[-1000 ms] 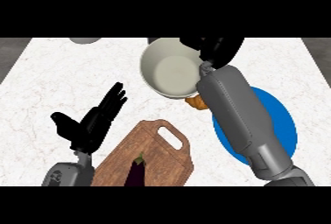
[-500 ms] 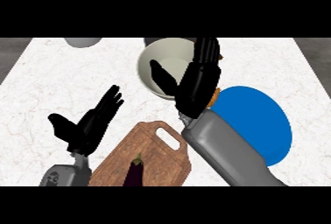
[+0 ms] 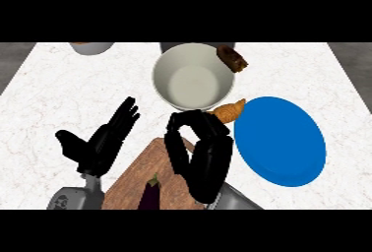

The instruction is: Pick the sweet potato from the plate and place it in the bowl

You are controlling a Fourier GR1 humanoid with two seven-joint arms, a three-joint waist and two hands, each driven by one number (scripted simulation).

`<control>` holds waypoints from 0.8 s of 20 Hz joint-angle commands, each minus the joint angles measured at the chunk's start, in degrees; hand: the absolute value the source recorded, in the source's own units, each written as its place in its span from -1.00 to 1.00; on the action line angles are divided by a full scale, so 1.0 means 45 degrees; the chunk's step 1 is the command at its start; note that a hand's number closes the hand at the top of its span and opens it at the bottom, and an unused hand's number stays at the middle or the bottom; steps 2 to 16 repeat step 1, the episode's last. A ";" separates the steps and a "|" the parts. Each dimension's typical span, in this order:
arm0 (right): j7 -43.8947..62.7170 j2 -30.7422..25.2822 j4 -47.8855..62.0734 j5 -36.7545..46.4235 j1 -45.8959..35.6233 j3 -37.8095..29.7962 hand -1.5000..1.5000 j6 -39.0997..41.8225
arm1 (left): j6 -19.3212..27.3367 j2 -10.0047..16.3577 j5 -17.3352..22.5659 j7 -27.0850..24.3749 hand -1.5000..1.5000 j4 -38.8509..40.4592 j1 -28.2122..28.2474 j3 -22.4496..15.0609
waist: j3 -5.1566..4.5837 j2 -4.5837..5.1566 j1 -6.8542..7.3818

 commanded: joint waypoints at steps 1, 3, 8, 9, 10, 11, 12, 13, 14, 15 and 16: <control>0.1764 0.0071 -0.0719 0.0399 0.2010 0.1824 1.00 -0.0714 | -0.0042 0.0099 0.0068 -0.0014 0.00 -0.0189 -0.0056 0.0110 | 0.0026 0.0069 0.0162; 0.1764 0.0071 -0.0719 0.0399 0.2010 0.1824 1.00 -0.0714 | -0.0042 0.0099 0.0068 -0.0014 0.00 -0.0189 -0.0056 0.0110 | 0.0026 0.0069 0.0162; 0.1764 0.0071 -0.0719 0.0399 0.2010 0.1824 1.00 -0.0714 | -0.0042 0.0099 0.0068 -0.0014 0.00 -0.0189 -0.0056 0.0110 | 0.0026 0.0069 0.0162; 0.1764 0.0071 -0.0719 0.0399 0.2010 0.1824 1.00 -0.0714 | -0.0042 0.0099 0.0068 -0.0014 0.00 -0.0189 -0.0056 0.0110 | 0.0026 0.0069 0.0162; 0.1764 0.0071 -0.0719 0.0399 0.2010 0.1824 1.00 -0.0714 | -0.0042 0.0099 0.0068 -0.0014 0.00 -0.0189 -0.0056 0.0110 | 0.0026 0.0069 0.0162; 0.1764 0.0071 -0.0719 0.0399 0.2010 0.1824 1.00 -0.0714 | -0.0042 0.0099 0.0068 -0.0014 0.00 -0.0189 -0.0056 0.0110 | 0.0026 0.0069 0.0162; 0.1764 0.0071 -0.0719 0.0399 0.2010 0.1824 1.00 -0.0714 | -0.0042 0.0099 0.0068 -0.0014 0.00 -0.0189 -0.0056 0.0110 | 0.0026 0.0069 0.0162; 0.1764 0.0071 -0.0719 0.0399 0.2010 0.1824 1.00 -0.0714 | -0.0042 0.0099 0.0068 -0.0014 0.00 -0.0189 -0.0056 0.0110 | 0.0026 0.0069 0.0162; 0.1764 0.0071 -0.0719 0.0399 0.2010 0.1824 1.00 -0.0714 | -0.0042 0.0099 0.0068 -0.0014 0.00 -0.0189 -0.0056 0.0110 | 0.0026 0.0069 0.0162; 0.1764 0.0071 -0.0719 0.0399 0.2010 0.1824 1.00 -0.0714 | -0.0042 0.0099 0.0068 -0.0014 0.00 -0.0189 -0.0056 0.0110 | 0.0026 0.0069 0.0162; 0.1764 0.0071 -0.0719 0.0399 0.2010 0.1824 1.00 -0.0714 | -0.0042 0.0099 0.0068 -0.0014 0.00 -0.0189 -0.0056 0.0110 | 0.0026 0.0069 0.0162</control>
